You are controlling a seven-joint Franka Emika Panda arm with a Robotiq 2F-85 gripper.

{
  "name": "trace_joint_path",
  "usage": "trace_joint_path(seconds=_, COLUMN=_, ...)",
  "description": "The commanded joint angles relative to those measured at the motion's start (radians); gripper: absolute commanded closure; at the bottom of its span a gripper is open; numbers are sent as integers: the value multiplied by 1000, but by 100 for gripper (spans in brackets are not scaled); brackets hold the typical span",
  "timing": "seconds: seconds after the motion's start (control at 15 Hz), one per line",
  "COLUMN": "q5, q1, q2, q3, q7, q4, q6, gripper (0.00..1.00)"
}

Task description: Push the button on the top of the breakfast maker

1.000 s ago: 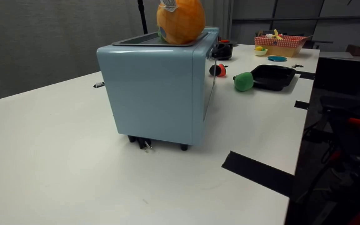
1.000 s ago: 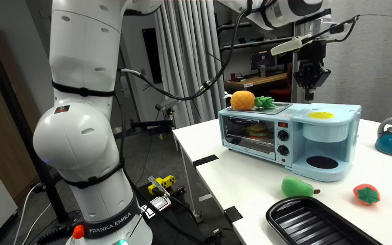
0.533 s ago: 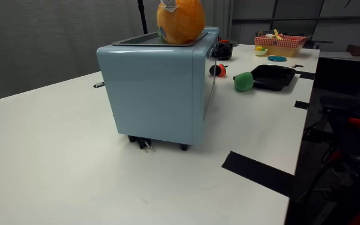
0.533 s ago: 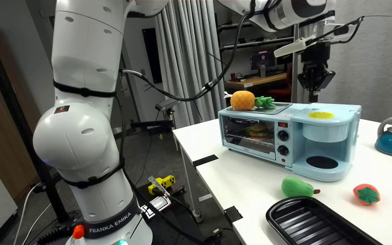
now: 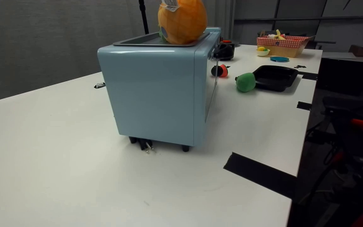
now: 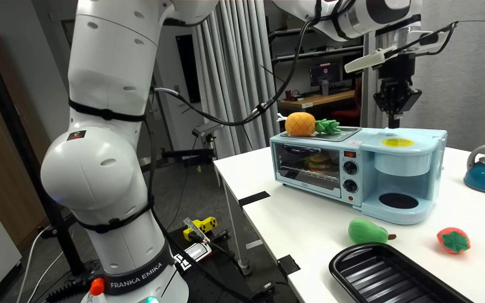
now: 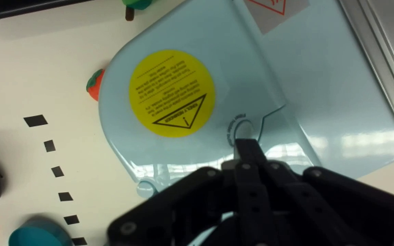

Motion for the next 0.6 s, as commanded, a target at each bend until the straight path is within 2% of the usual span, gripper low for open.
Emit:
trace_joint_path(seconds=0.0, q5=-17, q1=3, q2=34, q3=-5, q7=13, q4=43, q6=-30, gripper=100)
trace_joint_path(seconds=0.53, q5=-23, q1=-1, q2=60, q3=-13, q7=39, q4=-12, q6=11, gripper=100)
